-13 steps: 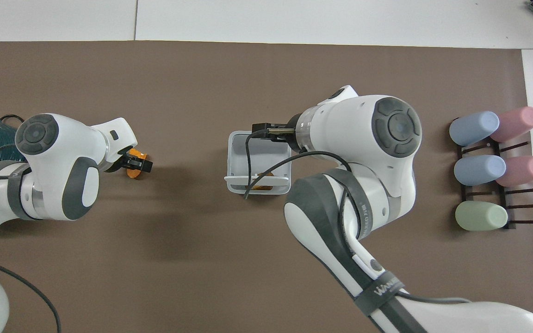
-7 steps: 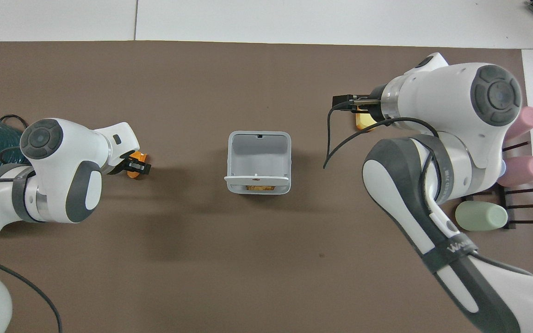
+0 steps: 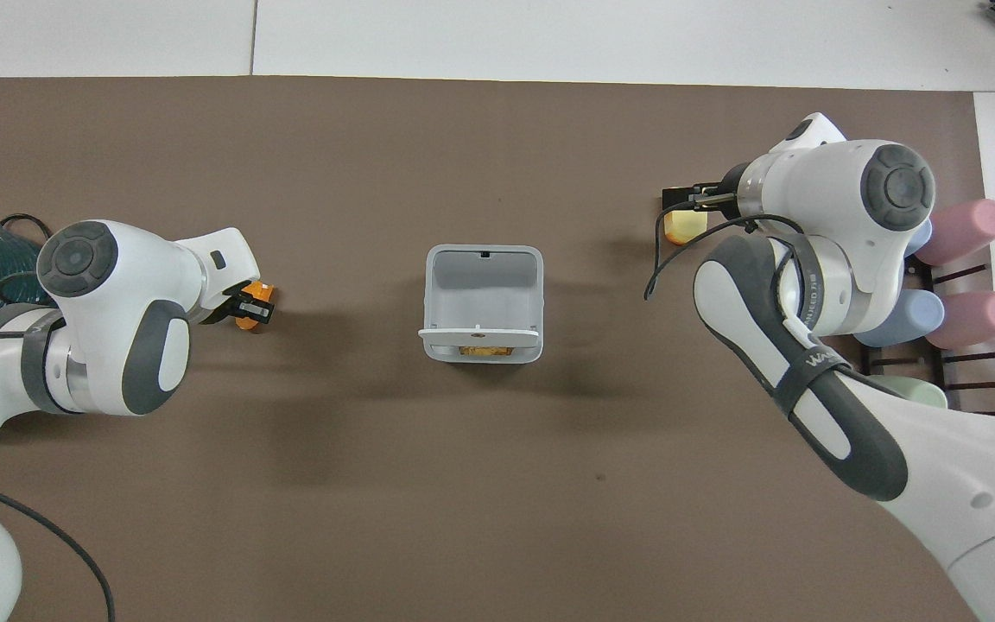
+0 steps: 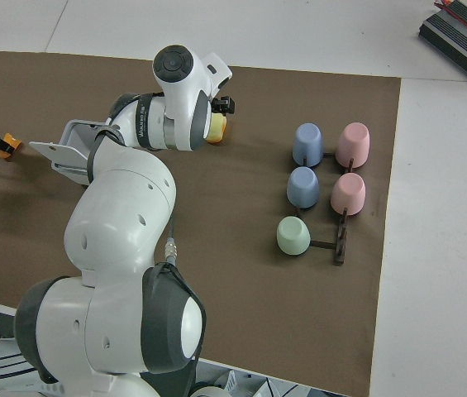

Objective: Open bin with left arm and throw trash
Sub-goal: 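Carry the orange piece to the bin while the right gripper grasps the yellow block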

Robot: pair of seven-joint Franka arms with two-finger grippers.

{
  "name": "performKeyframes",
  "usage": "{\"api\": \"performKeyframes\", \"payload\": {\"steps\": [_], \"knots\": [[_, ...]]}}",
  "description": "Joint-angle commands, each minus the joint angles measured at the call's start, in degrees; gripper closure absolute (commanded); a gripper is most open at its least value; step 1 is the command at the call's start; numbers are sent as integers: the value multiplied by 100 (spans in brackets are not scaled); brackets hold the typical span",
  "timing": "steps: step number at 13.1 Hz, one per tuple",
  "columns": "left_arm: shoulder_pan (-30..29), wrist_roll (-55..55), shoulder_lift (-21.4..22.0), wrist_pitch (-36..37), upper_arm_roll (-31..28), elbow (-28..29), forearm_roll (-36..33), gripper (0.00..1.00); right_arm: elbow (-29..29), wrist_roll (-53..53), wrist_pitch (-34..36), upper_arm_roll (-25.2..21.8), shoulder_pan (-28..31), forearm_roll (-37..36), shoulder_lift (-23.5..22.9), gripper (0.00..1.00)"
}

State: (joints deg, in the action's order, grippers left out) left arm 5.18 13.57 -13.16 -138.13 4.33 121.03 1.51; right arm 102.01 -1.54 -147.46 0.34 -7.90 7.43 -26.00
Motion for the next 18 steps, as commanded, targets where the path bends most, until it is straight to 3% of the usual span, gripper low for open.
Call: {"api": "performKeyframes", "payload": {"steps": [1, 4, 7, 10, 11, 12, 16, 18], "knots": [[18, -11, -195, 425, -28, -630, -72, 100, -41, -22, -248, 54, 35, -127, -282, 0], [79, -641, -336, 1383, 24, -1501, -2, 100, -24, -22, -221, 45, 52, -215, -344, 0], [596, -1643, -327, 2156, 59, -2151, 209, 100, 3, 13, -239, 45, 43, -215, -397, 0], [1194, -2846, -336, 2449, 51, -2557, 341, 100, -6, 4, -335, 45, 70, -242, -467, 45], [1405, -3251, -345, 2423, 51, -2584, 385, 100, -32, -13, -336, 45, 70, -250, -476, 81], [1633, -3638, -371, 2388, 51, -2663, 411, 100, -41, 21, -327, 45, 70, -250, -476, 100], [2337, -5018, -397, 1827, 51, -2576, 429, 100, -164, 75, -82, 45, 105, -233, -336, 100], [2443, -5390, -397, 1773, 59, -2558, 438, 100, -173, 92, 365, 45, 87, -224, 6, 100]]}}
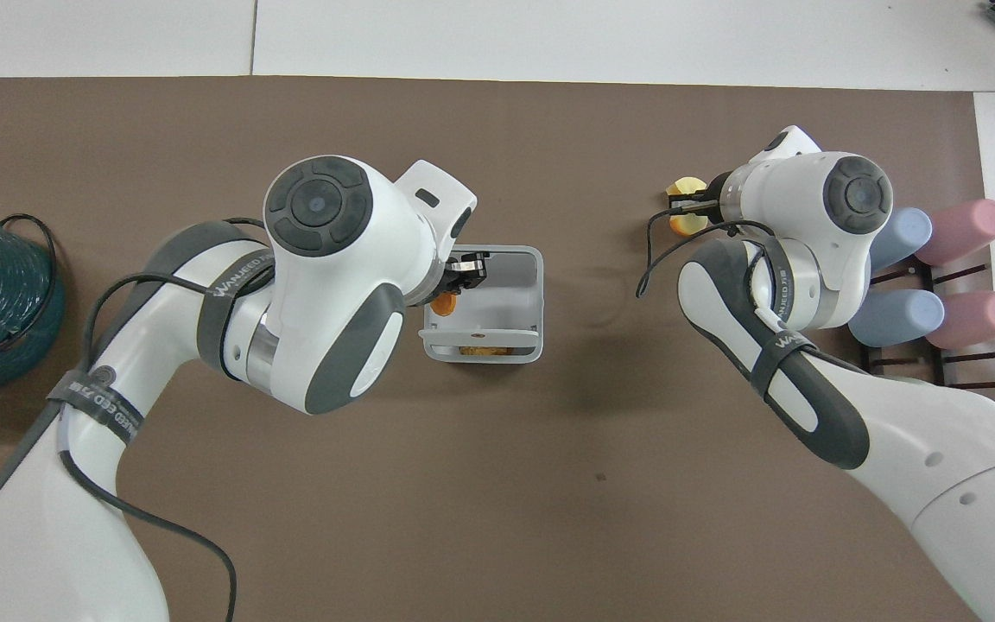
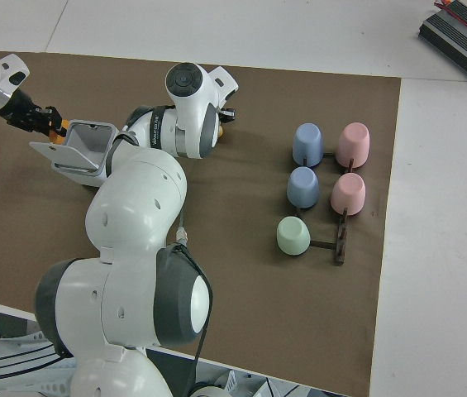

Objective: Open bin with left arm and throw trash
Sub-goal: 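Release the orange piece into the bin and withdraw the left gripper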

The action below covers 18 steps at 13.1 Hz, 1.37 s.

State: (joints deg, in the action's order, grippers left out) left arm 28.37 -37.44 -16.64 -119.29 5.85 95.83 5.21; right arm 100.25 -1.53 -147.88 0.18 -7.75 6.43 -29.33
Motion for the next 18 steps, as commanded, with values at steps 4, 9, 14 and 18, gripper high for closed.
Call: {"api": "performKeyframes", "payload": {"steps": [4, 9, 14, 18], "knots": [[256, -282, -42, -138, -102, 15, 41, 34, 4, 162, 1260, 70, 54, -98, 981, 100], [221, -282, -59, 2, -119, -222, -29, 14, -23, 610, 2253, 149, -16, -28, 1684, 100], [-690, 638, -59, 2132, -163, -1389, -29, 15, -120, 1057, 2634, 578, -16, 903, 1931, 100], [-1814, 2246, 238, 3613, -269, -1831, -389, 14, -120, 2462, 2099, 1011, -488, 904, 1765, 100]]}}
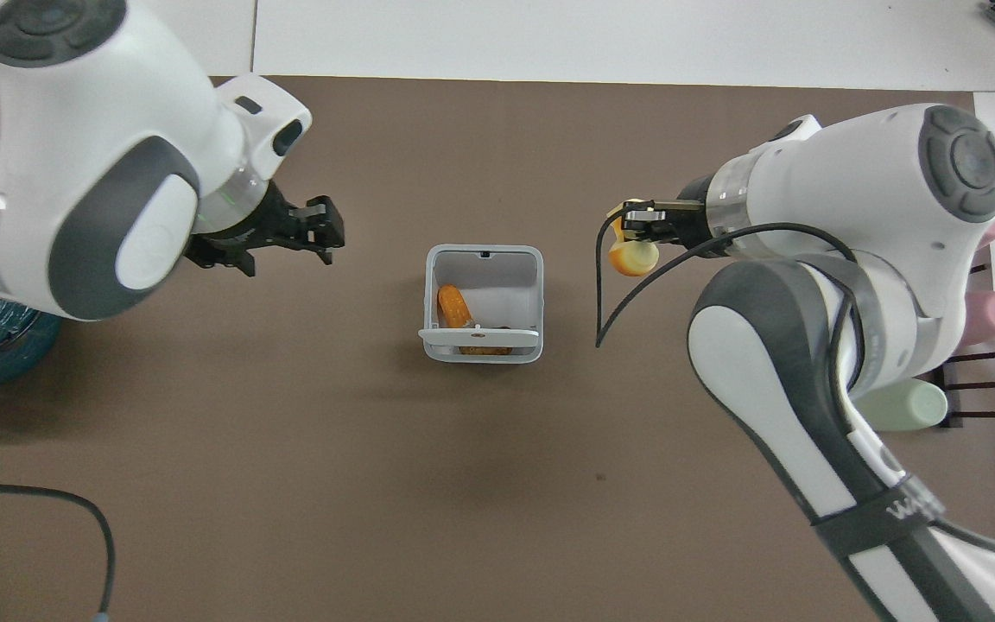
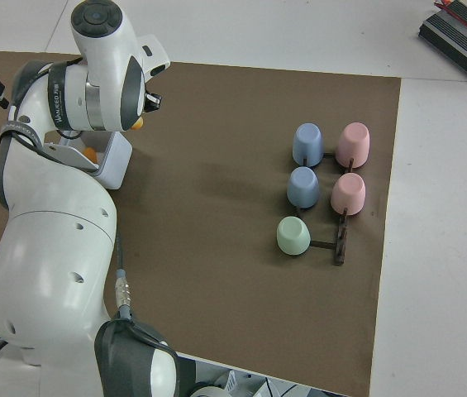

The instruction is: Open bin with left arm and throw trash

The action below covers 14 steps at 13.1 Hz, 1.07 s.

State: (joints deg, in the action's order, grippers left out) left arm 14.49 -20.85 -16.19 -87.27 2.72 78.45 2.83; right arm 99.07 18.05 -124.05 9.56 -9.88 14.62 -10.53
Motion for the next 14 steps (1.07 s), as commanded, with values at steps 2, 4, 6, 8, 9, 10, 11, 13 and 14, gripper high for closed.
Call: {"api": "performKeyframes", "payload": {"steps": [2, 4, 6, 8, 9, 10, 11, 13, 14], "knots": [[-999, 1291, 510, 666, 35, -84, -169, 14, -2, 866, -558, 72, -487, 85, -255, 100], [-1404, 1662, 642, 711, 35, -76, -222, 14, -2, 981, -752, 72, -707, 85, -422, 100], [-1467, 1969, 783, 598, 79, 73, -317, 14, 15, 1026, -823, 72, -866, 94, -633, 100], [-1484, 2103, 915, 387, 71, 362, -406, 14, 33, 1026, -866, 72, -936, 93, -748, 100], [-1485, 2103, 1029, 177, 71, 625, -406, 14, 33, 1034, -893, 72, -945, 85, -774, 100], [-1485, 2103, 1186, -69, 62, 967, -406, 15, 68, 1034, -893, 81, -945, 93, -775, 100], [-1485, 2103, 1345, -315, 62, 1327, -389, 15, 86, 1034, -893, 72, -971, 94, -775, 85], [-1485, 2103, 1574, -693, 62, 1856, -380, 15, 95, 1043, -893, 72, -980, 94, -775, 32], [-1485, 2112, 1592, -782, 62, 1910, -380, 14, 95, 1034, -902, 72, -980, 94, -775, 0]]}}
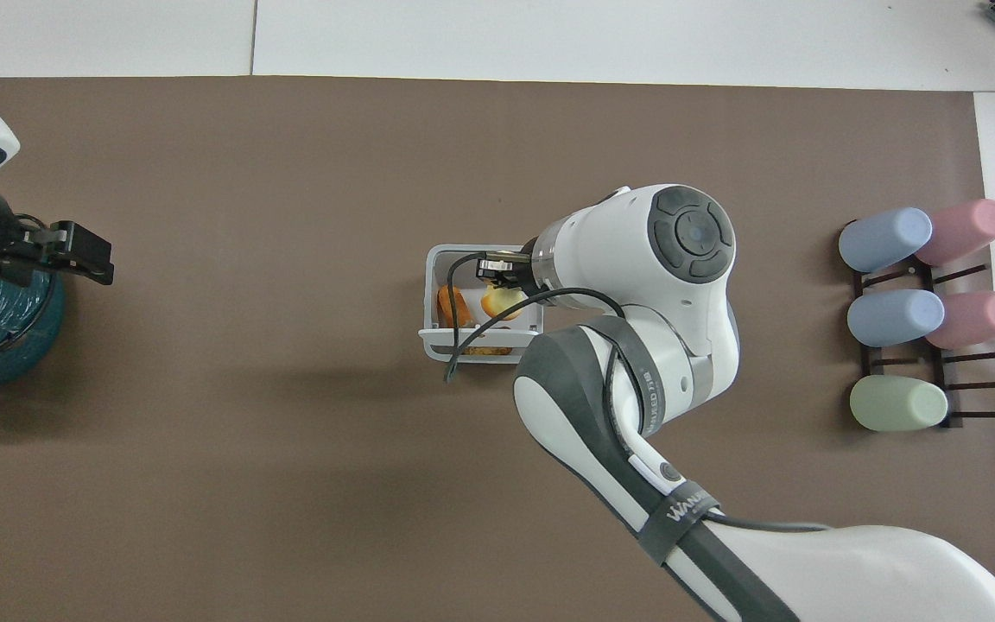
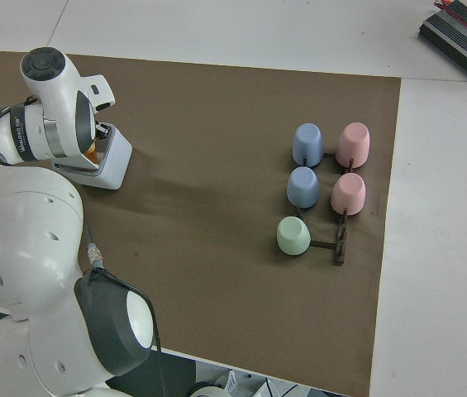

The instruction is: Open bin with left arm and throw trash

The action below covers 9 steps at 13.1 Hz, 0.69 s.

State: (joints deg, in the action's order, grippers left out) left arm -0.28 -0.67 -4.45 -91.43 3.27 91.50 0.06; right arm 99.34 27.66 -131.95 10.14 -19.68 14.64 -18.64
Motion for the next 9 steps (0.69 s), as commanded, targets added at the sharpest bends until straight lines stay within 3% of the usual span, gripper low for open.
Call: {"api": "performKeyframes", "payload": {"steps": [1, 5, 9], "knots": [[-16, 93, 401, -384, 7, 536, -94, 14, 50, 64, -111, 15, -1, 74, 35, 0], [10, 93, 296, -437, 16, 290, -102, 0, -11, 81, -111, 15, -1, 74, 44, 0], [19, 58, 384, -340, 16, 360, -102, 0, -38, 212, -111, 23, -18, 39, 70, 0]]}}
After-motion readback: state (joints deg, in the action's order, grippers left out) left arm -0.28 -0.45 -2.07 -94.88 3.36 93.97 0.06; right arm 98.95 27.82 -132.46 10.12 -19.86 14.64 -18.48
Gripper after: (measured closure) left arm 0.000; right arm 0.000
